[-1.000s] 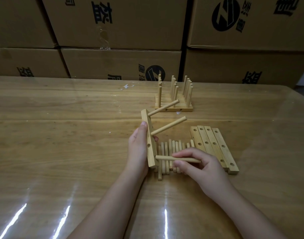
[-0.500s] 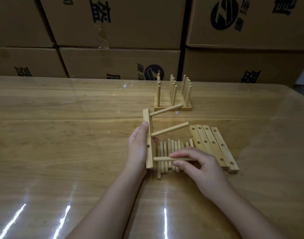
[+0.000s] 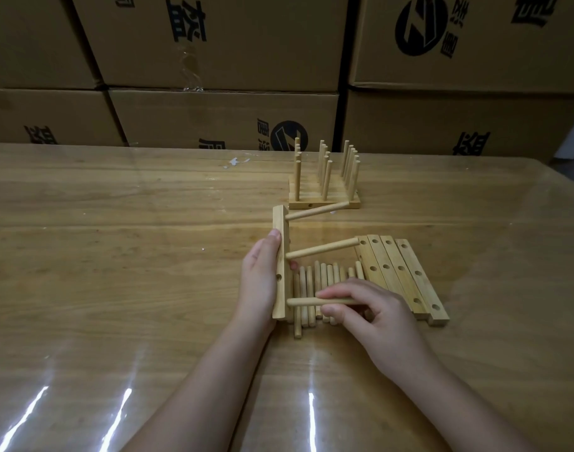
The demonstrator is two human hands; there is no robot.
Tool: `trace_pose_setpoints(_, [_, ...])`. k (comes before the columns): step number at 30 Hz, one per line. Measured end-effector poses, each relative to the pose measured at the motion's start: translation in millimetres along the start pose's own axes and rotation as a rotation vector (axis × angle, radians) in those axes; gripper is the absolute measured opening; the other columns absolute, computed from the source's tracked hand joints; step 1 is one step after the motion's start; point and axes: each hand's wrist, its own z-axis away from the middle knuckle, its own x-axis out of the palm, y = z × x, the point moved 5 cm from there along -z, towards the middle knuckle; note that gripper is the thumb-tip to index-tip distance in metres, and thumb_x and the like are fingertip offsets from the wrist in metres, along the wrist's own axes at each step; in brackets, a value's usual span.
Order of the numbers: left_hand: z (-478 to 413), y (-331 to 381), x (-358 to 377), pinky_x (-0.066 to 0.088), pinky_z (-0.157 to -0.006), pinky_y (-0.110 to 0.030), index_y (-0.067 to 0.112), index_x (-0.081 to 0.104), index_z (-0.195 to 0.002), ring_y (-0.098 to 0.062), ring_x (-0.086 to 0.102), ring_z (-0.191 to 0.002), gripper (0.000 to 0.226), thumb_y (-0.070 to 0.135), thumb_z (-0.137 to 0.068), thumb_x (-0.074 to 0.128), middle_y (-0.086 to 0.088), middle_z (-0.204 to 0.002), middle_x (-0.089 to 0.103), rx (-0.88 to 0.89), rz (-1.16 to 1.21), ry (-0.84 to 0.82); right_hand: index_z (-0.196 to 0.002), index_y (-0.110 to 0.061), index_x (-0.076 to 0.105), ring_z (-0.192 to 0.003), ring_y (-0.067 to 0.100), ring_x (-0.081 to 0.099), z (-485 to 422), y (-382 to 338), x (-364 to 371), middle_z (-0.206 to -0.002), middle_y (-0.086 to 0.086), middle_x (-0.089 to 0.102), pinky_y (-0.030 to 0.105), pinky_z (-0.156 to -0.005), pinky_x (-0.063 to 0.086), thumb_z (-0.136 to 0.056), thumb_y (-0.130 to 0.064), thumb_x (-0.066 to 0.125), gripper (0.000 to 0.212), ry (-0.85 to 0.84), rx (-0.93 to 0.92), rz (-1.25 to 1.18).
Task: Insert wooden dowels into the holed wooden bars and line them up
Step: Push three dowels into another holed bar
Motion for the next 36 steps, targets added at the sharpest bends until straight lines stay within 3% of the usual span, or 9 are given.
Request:
trace_pose_setpoints(14, [-2, -1, -1, 0.040, -0.042, -0.012, 0.010, 0.063, -0.079, 0.000, 0.053, -0.043, 0.033, 0.029, -0.099, 0.045, 0.005, -0.049, 0.059, 0.022, -0.059, 0.014, -0.089, -0.035, 0.070, -0.081, 0.003, 0.065, 2, 4, 2, -0.080, -0.016, 0.070, 0.020, -0.074, 0.050, -0.080, -0.017, 0.069, 0.020, -0.017, 0.139, -0.087])
trace_pose_setpoints(20, [-1, -1, 0, 0.040, -0.042, -0.012, 0.012, 0.062, -0.078, -0.001, 0.053, -0.043, 0.032, 0.028, -0.099, 0.045, 0.006, -0.050, 0.059, 0.015, -0.050, 0.010, -0.089, -0.030, 0.070, -0.074, 0.003, 0.065, 3, 5, 4, -0.076, -0.014, 0.069, 0.015, -0.069, 0.050, -0.082, -0.016, 0.067, 0.016, -0.012, 0.147, -0.100])
trace_pose_setpoints(23, [-1, -2, 0, 0.041, -0.042, -0.013, 0.011, 0.063, -0.080, -0.003, 0.054, -0.043, 0.031, 0.030, -0.099, 0.047, 0.004, -0.051, 0.059, -0.011, -0.010, -0.001, -0.094, -0.035, 0.064, -0.077, 0.005, 0.062, 4, 3, 7, -0.081, -0.017, 0.064, 0.018, -0.068, 0.050, -0.083, -0.025, 0.065, 0.015, 0.007, 0.096, -0.029])
trace_pose_setpoints(29, [1, -3, 3, 0.045, -0.045, -0.015, 0.012, 0.065, -0.082, -0.005, 0.059, -0.047, 0.031, 0.032, -0.098, 0.047, 0.004, -0.054, 0.063, -0.040, 0.007, -0.022, -0.109, -0.040, 0.048, -0.066, 0.008, 0.061, 3, 2, -2, -0.082, -0.011, 0.061, 0.021, -0.062, 0.051, -0.084, -0.055, 0.053, 0.029, 0.131, 0.053, -0.154])
trace_pose_setpoints(34, [1, -2, 1, 0.044, -0.045, -0.013, 0.014, 0.067, -0.083, -0.002, 0.060, -0.048, 0.032, 0.033, -0.099, 0.046, 0.004, -0.055, 0.065, -0.043, 0.006, 0.002, -0.095, -0.030, 0.053, -0.058, 0.007, 0.059, 4, 7, -12, -0.080, -0.005, 0.063, 0.020, -0.052, 0.048, -0.085, -0.053, 0.037, 0.030, 0.264, 0.036, -0.145])
trace_pose_setpoints(36, [1, -1, 2, 0.043, -0.044, -0.012, 0.016, 0.068, -0.081, -0.001, 0.060, -0.047, 0.033, 0.033, -0.099, 0.045, 0.005, -0.054, 0.065, -0.035, 0.008, 0.004, -0.086, -0.029, 0.051, -0.055, 0.009, 0.057, 4, 7, -16, -0.077, -0.002, 0.062, 0.026, -0.048, 0.047, -0.087, -0.054, 0.034, 0.030, 0.307, 0.025, -0.057])
